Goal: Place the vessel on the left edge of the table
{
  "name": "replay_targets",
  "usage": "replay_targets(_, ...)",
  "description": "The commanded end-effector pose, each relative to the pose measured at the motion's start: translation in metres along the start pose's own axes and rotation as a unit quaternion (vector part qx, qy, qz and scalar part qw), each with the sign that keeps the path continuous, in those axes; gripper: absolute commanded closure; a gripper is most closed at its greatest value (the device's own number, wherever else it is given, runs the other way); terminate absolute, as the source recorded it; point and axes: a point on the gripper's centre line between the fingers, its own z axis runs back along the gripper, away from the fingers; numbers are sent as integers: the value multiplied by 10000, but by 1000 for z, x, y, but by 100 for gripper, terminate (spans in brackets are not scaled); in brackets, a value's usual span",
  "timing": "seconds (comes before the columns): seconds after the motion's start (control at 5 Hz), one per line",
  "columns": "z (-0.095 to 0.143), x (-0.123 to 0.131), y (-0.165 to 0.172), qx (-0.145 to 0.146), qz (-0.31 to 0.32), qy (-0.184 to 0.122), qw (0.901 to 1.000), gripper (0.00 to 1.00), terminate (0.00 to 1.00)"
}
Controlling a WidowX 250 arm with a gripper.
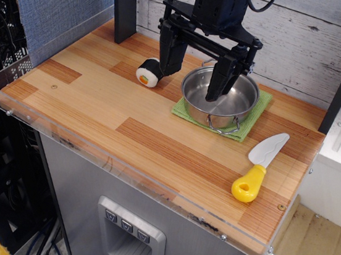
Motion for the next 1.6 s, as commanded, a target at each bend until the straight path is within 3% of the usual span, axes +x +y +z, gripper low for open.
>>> replay_targets(0.0,0,0,0,0,0,0,10000,0,0)
replay_targets(0.2,-3,31,4,50,57,-82,9999,0,0)
replay_targets(0.6,-20,87,7,288,41,-619,9977,0,0)
replay_targets(0.8,-35,104,2,289,92,-774,9965,0,0)
replay_targets(1.2,-58,126,-16,-119,119,-718,9973,0,0)
replay_targets(1.4,-41,127,-16,-9,220,-833,9963,0,0)
